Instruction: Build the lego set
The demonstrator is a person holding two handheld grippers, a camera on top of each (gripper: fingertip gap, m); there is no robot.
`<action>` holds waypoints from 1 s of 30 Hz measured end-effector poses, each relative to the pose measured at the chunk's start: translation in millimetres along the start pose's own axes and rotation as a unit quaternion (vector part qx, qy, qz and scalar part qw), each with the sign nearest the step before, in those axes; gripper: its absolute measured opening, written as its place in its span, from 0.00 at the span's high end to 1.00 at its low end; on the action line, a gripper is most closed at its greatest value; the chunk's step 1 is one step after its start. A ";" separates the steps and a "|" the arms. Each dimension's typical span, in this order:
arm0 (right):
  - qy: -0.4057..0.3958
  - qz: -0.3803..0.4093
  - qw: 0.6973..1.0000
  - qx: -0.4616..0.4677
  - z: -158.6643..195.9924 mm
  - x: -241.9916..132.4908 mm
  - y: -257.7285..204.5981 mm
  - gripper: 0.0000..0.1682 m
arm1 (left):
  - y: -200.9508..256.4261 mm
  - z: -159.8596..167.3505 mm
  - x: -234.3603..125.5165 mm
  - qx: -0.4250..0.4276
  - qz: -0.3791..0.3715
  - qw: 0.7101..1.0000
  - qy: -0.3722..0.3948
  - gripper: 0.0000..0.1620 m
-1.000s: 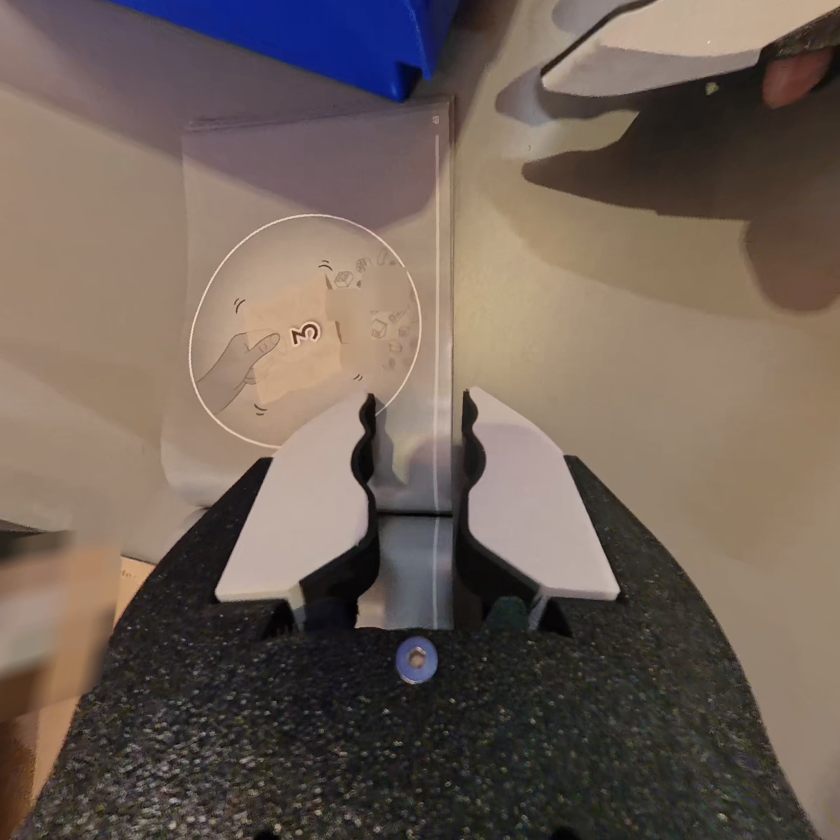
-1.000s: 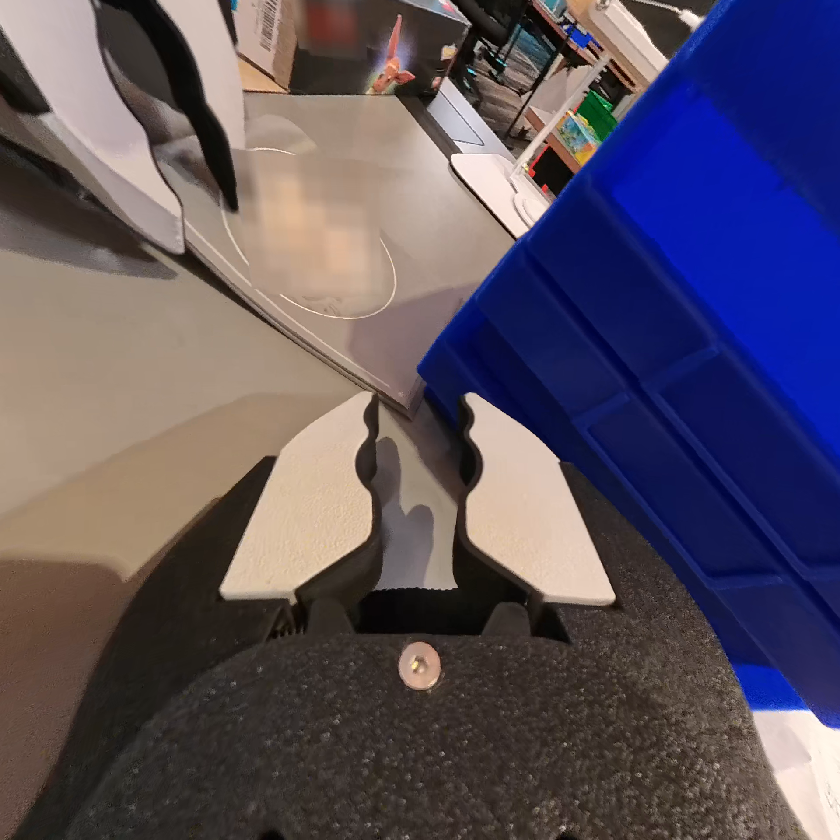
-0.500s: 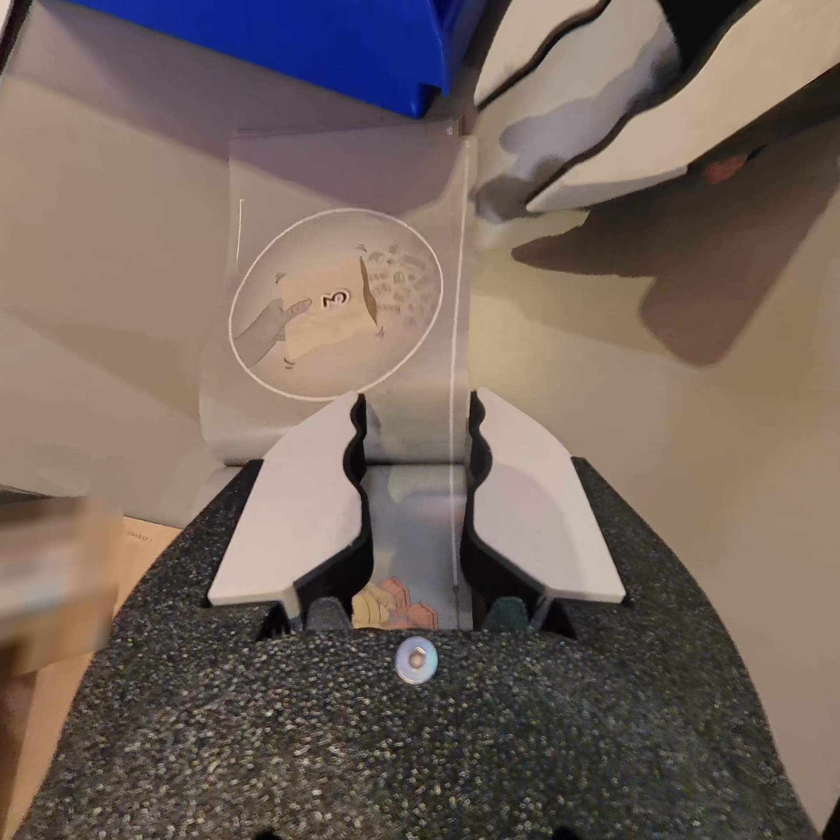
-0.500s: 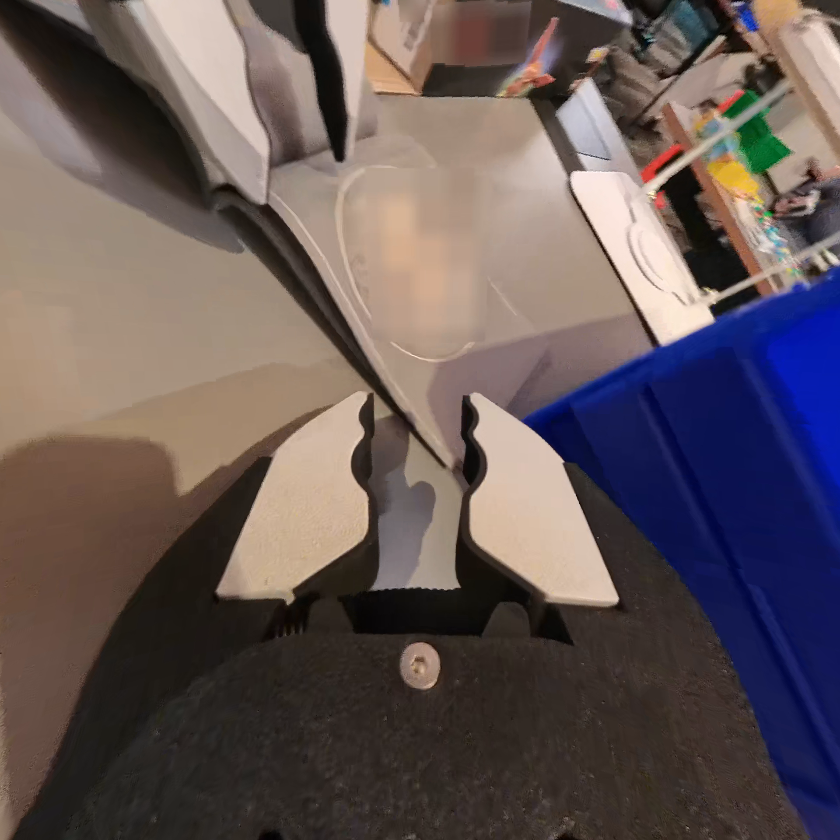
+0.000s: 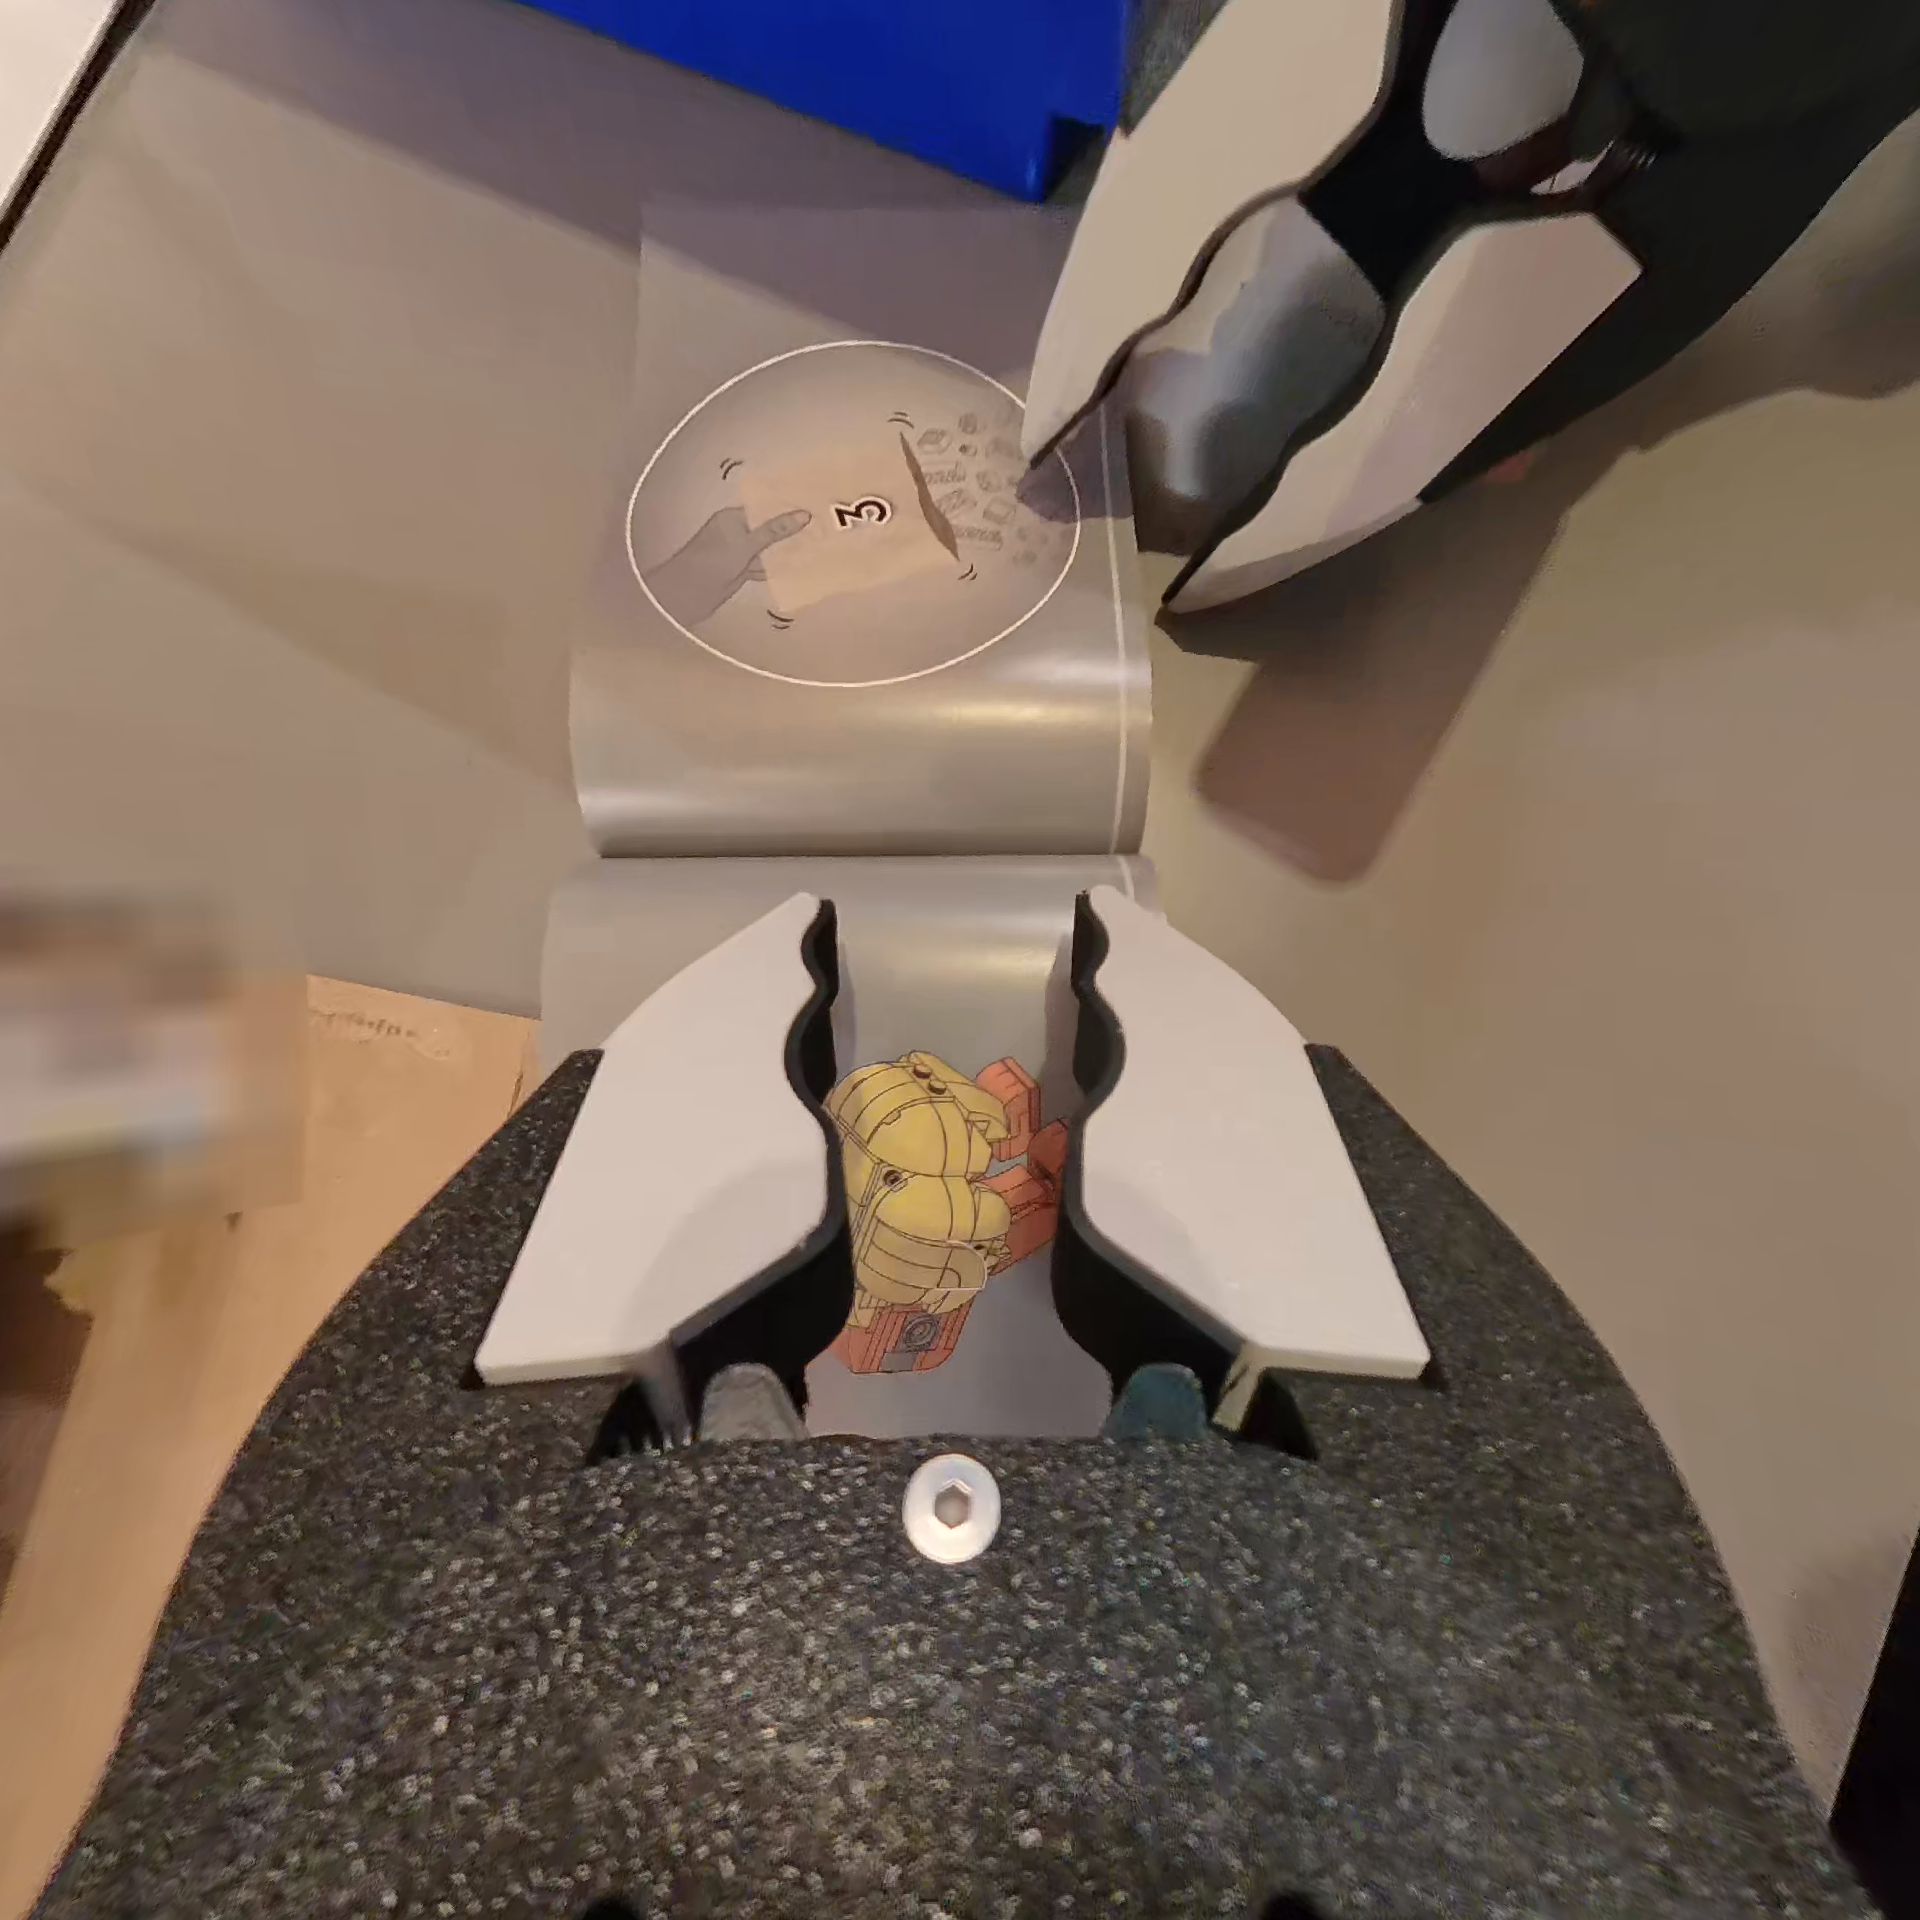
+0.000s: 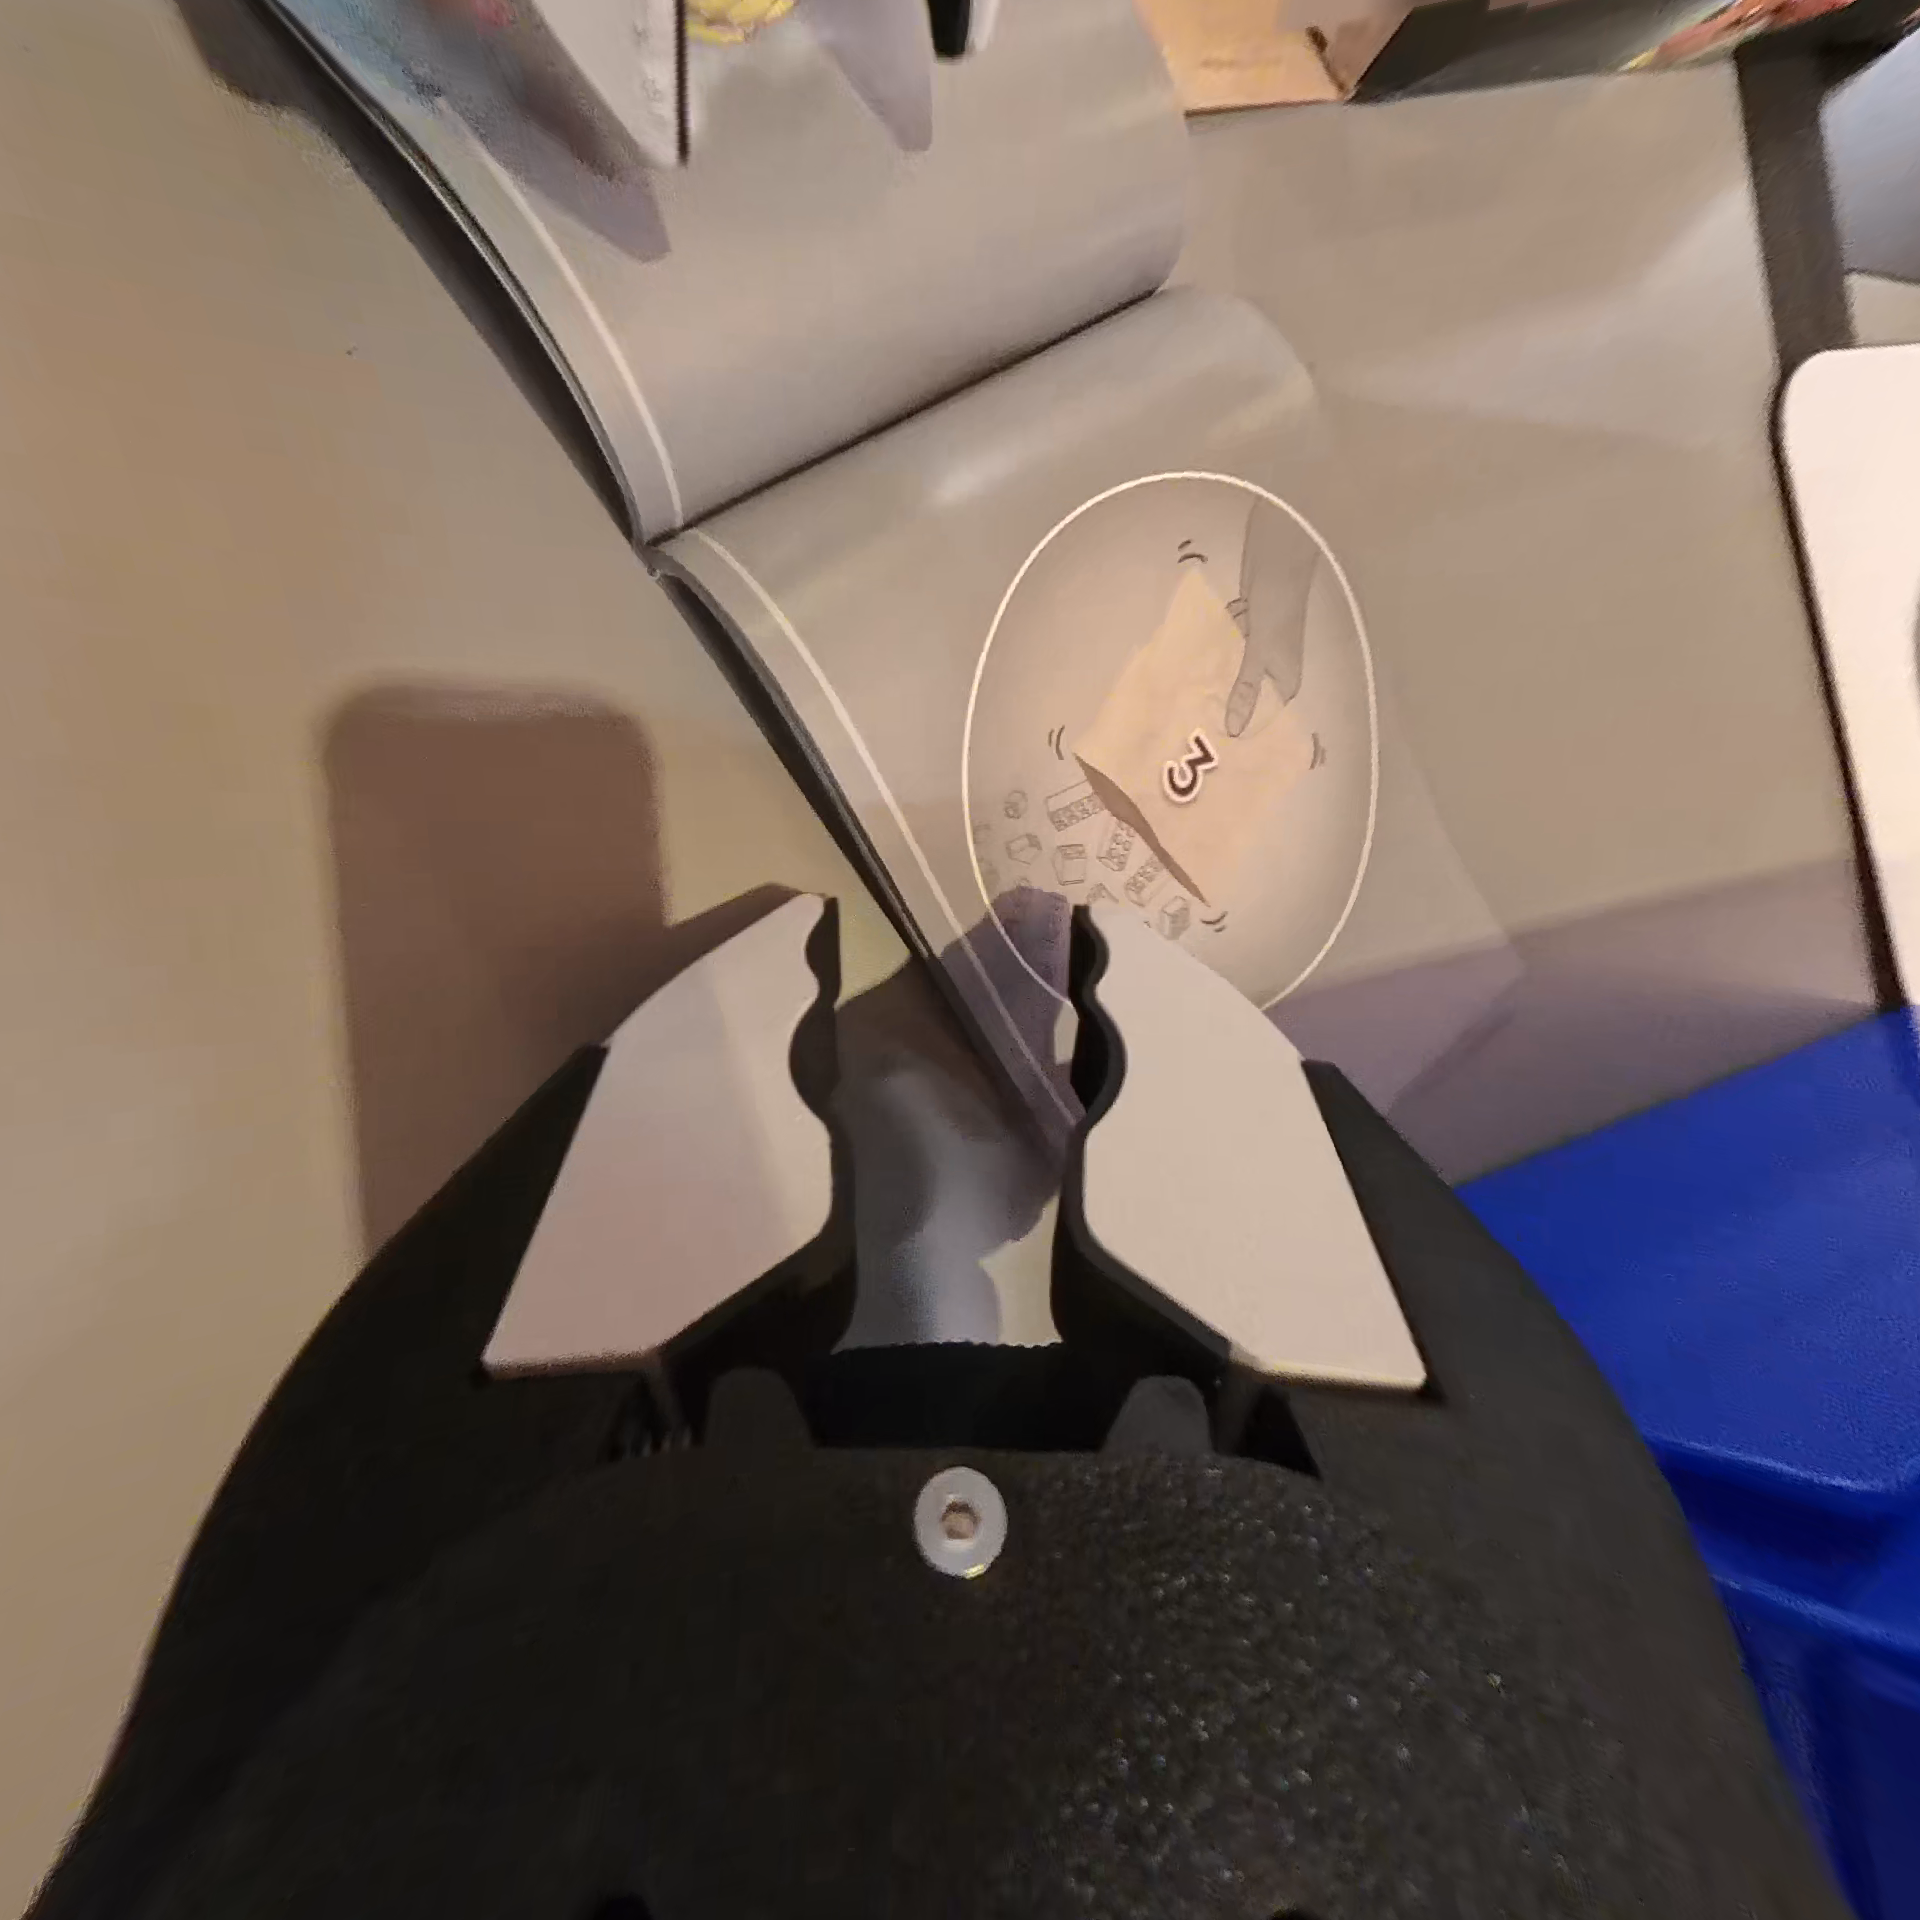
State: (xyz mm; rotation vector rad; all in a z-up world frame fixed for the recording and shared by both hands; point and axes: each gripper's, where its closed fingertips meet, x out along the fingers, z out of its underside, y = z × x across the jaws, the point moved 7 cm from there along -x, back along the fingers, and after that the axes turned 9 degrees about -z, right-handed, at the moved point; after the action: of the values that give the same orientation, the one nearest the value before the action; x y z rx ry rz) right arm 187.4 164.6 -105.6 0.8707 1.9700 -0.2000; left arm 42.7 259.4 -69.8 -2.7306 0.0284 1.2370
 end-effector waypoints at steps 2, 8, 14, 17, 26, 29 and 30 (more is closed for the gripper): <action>-0.003 -0.007 1.000 0.005 -2.3 3.7 -3.5 0.77 | -0.6 0.6 -1.0 -0.002 0.003 1.000 0.006 0.73; -0.002 -0.020 1.000 0.007 -15.1 9.4 -19.4 0.81 | -0.6 1.6 2.1 -0.010 0.011 1.000 0.017 0.73; 0.014 -0.017 1.000 0.007 -24.1 12.8 -33.1 0.79 | 1.1 -1.3 3.6 -0.005 0.012 1.000 0.027 0.72; 0.025 -0.011 1.000 0.012 -26.1 13.7 -35.8 0.78 | 9.8 -4.8 7.6 0.017 0.013 0.999 0.028 0.71; 0.061 -0.012 0.998 0.031 -26.4 14.9 -34.4 0.78 | 31.4 -9.9 27.2 0.109 -0.074 0.991 0.013 0.66; 0.064 -0.007 0.997 0.031 -26.3 14.6 -33.9 0.78 | 31.2 -11.6 29.1 0.114 -0.101 0.988 0.015 0.66; 0.066 -0.004 0.997 0.031 -26.3 14.1 -33.7 0.78 | 31.6 -11.5 29.6 0.114 -0.105 0.988 0.016 0.66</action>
State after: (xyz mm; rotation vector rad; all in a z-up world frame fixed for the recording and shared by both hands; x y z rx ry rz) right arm 142.9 159.0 -109.6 0.9355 2.0997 -0.2141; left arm 68.4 227.8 -88.4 -2.4834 -0.1054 1.0623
